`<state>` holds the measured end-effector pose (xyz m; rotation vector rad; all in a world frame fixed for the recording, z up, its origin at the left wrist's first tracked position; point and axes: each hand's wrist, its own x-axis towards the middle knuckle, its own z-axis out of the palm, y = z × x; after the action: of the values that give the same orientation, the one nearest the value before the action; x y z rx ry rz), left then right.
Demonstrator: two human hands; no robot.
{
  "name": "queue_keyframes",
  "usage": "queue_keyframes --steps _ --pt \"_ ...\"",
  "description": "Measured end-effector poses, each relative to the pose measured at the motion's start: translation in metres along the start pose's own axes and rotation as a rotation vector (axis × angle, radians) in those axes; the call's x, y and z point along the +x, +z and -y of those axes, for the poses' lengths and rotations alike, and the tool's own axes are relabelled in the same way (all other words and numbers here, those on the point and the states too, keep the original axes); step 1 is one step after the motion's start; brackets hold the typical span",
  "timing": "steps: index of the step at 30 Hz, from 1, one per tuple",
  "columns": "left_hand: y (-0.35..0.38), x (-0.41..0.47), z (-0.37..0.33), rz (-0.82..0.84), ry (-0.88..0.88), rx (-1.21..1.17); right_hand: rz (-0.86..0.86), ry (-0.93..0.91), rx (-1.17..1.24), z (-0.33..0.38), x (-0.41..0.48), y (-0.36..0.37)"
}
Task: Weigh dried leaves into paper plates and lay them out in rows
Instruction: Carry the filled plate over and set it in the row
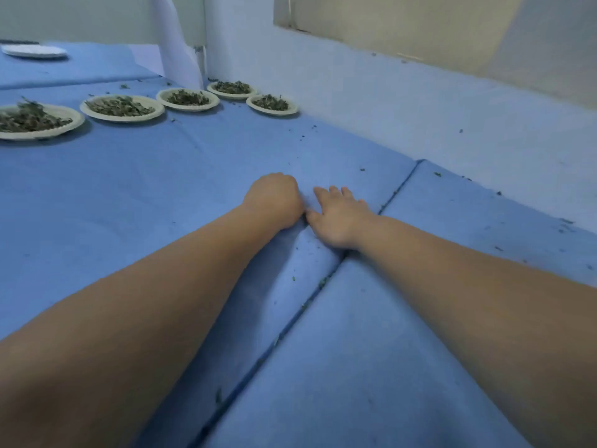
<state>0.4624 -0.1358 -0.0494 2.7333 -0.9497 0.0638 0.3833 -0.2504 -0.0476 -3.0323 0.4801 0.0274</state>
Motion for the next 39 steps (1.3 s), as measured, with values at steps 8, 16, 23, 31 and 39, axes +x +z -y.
queue_keyframes --steps 8,16,23,31,39 --pt "-0.043 -0.121 -0.107 -0.066 0.080 -0.209 -0.311 0.067 0.185 -0.040 -0.173 -0.091" --pt "-0.065 -0.207 -0.210 -0.125 0.355 -0.314 -0.465 0.169 0.249 -0.085 -0.311 -0.099" --pt "-0.059 -0.250 -0.275 -0.264 0.652 -0.390 -0.608 0.295 0.402 -0.121 -0.395 -0.082" --pt "-0.061 -0.245 -0.320 -0.525 1.041 -0.246 -0.730 0.395 0.410 -0.164 -0.442 -0.060" --pt "-0.058 -0.206 -0.349 -0.473 0.885 0.014 -0.662 0.547 0.091 -0.208 -0.477 -0.022"
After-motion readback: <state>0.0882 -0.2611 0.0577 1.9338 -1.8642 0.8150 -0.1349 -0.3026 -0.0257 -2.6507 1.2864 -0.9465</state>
